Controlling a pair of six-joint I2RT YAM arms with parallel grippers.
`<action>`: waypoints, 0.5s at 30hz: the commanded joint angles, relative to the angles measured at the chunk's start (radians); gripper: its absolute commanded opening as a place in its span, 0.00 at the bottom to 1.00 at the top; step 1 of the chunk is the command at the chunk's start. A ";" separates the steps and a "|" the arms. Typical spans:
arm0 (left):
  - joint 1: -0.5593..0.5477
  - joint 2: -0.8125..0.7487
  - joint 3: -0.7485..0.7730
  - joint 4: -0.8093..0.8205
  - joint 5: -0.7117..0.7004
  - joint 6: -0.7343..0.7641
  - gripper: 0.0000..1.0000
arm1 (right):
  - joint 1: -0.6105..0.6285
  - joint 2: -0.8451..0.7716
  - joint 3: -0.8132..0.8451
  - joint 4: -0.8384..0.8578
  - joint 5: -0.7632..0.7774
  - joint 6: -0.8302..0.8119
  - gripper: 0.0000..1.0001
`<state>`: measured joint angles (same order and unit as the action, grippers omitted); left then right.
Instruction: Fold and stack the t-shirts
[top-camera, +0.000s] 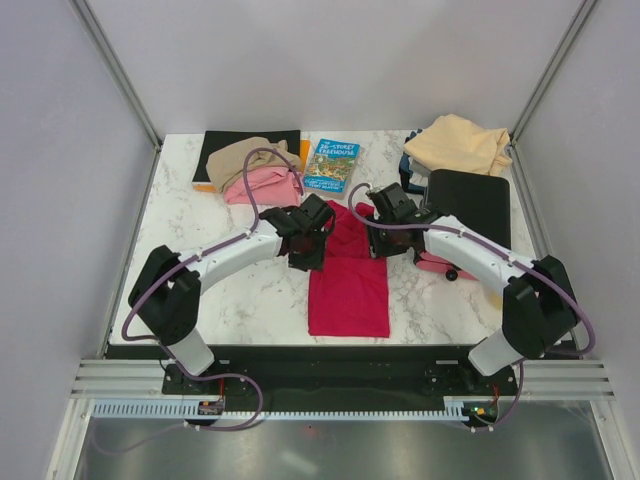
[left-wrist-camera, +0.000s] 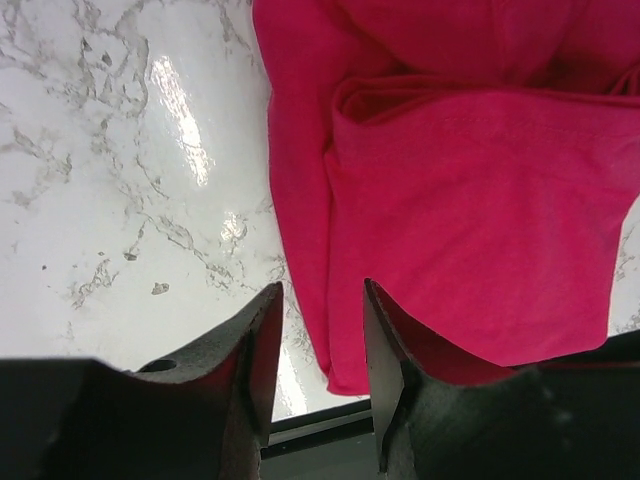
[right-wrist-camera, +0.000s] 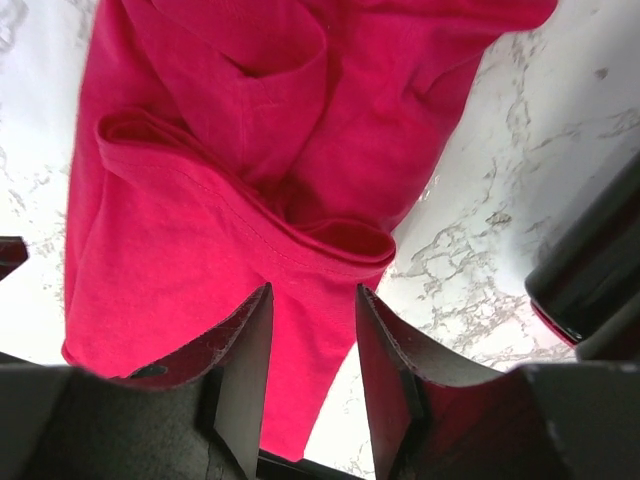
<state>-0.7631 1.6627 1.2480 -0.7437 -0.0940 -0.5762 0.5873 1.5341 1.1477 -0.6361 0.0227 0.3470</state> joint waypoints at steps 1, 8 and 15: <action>0.002 -0.015 -0.027 0.043 0.048 0.047 0.45 | 0.014 0.023 -0.022 0.044 -0.020 0.021 0.46; 0.001 -0.007 -0.070 0.056 0.126 0.056 0.45 | 0.039 0.061 -0.054 0.053 -0.040 0.021 0.45; 0.002 -0.047 -0.110 0.017 0.184 0.073 0.62 | 0.039 -0.043 -0.055 -0.071 0.005 -0.005 0.56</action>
<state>-0.7631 1.6623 1.1561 -0.7162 0.0177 -0.5518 0.6258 1.5925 1.0935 -0.6331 -0.0017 0.3534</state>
